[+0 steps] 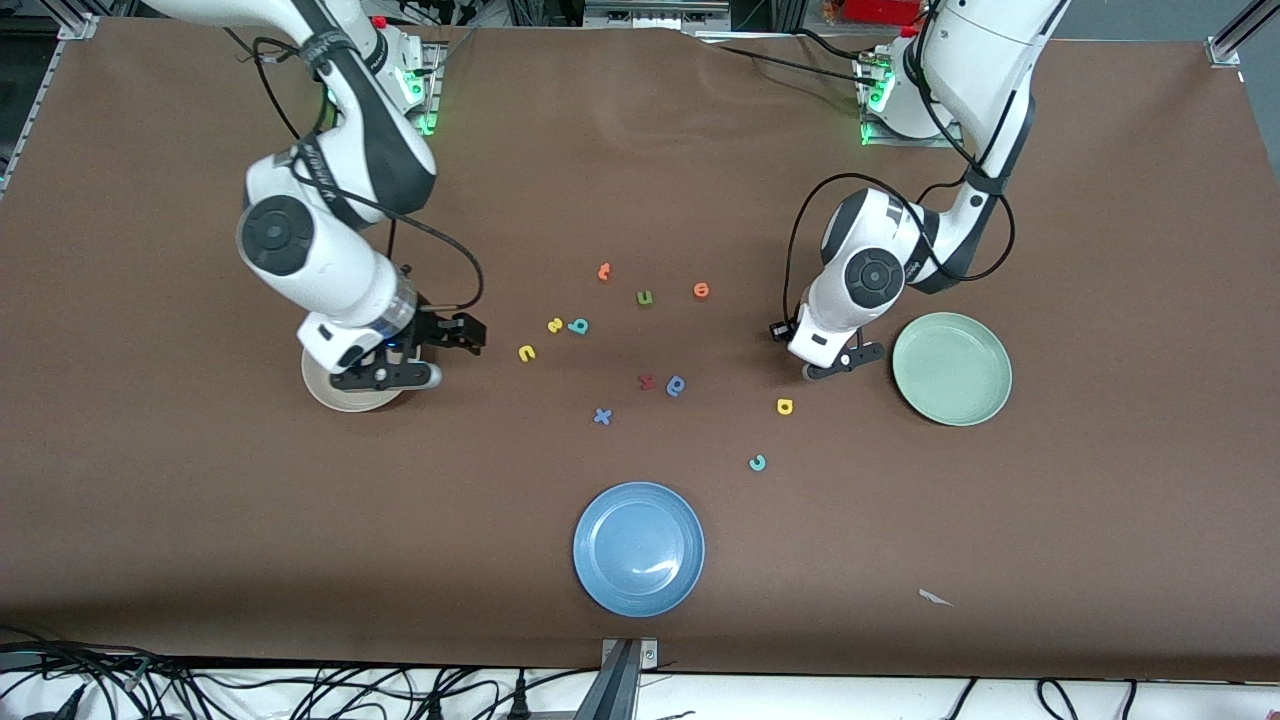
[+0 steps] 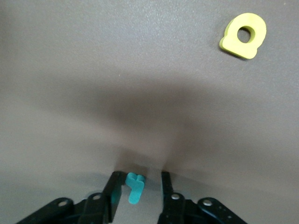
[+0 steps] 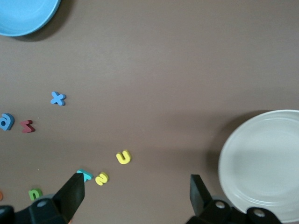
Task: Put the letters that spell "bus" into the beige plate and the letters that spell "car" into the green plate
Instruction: 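Drop the teal '1' into the green plate while the right gripper reaches 'u'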
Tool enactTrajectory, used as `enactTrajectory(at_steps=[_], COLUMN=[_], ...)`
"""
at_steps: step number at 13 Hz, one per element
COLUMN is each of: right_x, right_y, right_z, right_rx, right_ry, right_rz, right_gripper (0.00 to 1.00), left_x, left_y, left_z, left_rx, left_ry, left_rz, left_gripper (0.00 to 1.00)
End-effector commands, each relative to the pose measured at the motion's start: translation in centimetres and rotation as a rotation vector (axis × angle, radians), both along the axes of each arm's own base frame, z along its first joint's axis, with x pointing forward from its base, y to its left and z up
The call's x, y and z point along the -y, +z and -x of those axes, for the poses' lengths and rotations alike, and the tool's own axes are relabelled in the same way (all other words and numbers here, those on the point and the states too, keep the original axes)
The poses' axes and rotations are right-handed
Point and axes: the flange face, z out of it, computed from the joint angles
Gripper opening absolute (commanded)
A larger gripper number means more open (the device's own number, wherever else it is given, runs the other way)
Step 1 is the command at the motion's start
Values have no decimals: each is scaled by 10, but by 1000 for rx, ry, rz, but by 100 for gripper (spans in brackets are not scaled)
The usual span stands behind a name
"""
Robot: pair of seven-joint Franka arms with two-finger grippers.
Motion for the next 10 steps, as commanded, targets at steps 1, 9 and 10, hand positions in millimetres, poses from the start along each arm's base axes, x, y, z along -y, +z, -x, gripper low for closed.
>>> enactTrajectory(at_steps=[1,9,10], right_x=[-24,-65,-66], right_y=[-25,-94,-105], right_z=[7,27,33], right_rx=[12,52,80], right_ry=[6,193,214], right_rz=[43,91,80], right_gripper=[100,100,100], left_x=[-3,-7,-17], left_y=[3,26,38], left_z=[6,-8,-16], left_rx=[-15,25,33], left_ry=[17,13,18], left_rz=[14,27,29], left_gripper=[27,1,0])
